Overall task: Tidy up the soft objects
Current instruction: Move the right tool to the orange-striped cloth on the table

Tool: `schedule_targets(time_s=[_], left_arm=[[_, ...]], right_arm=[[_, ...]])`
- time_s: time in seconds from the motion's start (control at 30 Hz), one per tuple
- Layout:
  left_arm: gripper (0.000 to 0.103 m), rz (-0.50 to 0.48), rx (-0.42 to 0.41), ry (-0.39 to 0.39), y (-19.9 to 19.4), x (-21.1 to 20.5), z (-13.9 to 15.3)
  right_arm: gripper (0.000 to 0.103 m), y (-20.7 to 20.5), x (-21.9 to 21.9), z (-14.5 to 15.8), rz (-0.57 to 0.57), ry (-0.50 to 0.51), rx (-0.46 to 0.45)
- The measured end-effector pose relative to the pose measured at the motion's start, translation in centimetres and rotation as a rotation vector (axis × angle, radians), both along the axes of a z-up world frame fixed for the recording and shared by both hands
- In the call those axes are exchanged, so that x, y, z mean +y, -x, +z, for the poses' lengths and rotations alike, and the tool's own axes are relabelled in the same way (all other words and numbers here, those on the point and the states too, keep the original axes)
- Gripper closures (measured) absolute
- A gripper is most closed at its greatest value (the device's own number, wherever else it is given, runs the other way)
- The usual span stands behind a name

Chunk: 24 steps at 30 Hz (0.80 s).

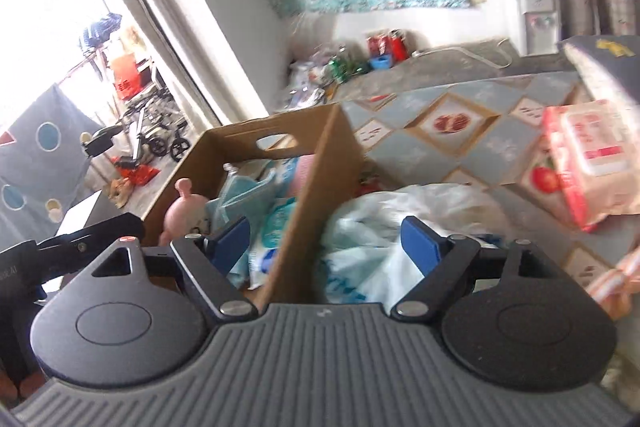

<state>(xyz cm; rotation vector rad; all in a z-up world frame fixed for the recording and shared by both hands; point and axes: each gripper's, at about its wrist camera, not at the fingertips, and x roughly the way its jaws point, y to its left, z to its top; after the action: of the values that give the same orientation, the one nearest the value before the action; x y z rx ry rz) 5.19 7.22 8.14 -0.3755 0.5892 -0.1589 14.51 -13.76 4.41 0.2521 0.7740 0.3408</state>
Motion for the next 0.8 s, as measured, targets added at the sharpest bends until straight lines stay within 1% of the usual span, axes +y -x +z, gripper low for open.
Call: schedule_targets(time_s=[0.1, 0.2, 0.37, 0.43, 0.57, 0.63, 0.73, 0.8], left_arm=[[0.006, -0.094, -0.012, -0.02, 0.8, -3.3, -0.8], [0.005, -0.166, -0.02, -0.056, 1.5, -6.4, -2.1], [0.005, -0.268, -0.034, -0.085, 2.2, -11.0, -3.9], [0.005, -0.314, -0.058, -0.101, 2.4, -12.8, -4.4], [0.006, -0.4, -0.106, -0.179, 2.9, -17.1, -5.5], [0.007, -0.428, -0.111, -0.212, 2.8, -19.1, -6.4], [0.011, -0.453, -0.117, -0.245, 2.2, -21.3, -7.7], [0.016, -0.463, -0.114, -0.276, 1.8, -22.7, -8.6]], right_arm=[[0.019, 3.1, -4.9, -0.1, -0.097, 0.063, -0.017], [0.019, 6.1, -9.3, -1.5, -0.19, 0.1, 0.01], [0.019, 9.7, -14.5, -3.7, -0.303, 0.097, 0.067], [0.019, 10.1, -15.7, -4.3, -0.323, 0.091, 0.086], [0.019, 9.5, -17.0, -4.5, -0.324, 0.075, 0.106], [0.019, 8.9, -17.3, -4.5, -0.321, 0.07, 0.113], [0.019, 7.7, -17.7, -4.7, -0.301, 0.043, 0.142], [0.019, 7.0, -17.8, -5.0, -0.29, 0.03, 0.162]])
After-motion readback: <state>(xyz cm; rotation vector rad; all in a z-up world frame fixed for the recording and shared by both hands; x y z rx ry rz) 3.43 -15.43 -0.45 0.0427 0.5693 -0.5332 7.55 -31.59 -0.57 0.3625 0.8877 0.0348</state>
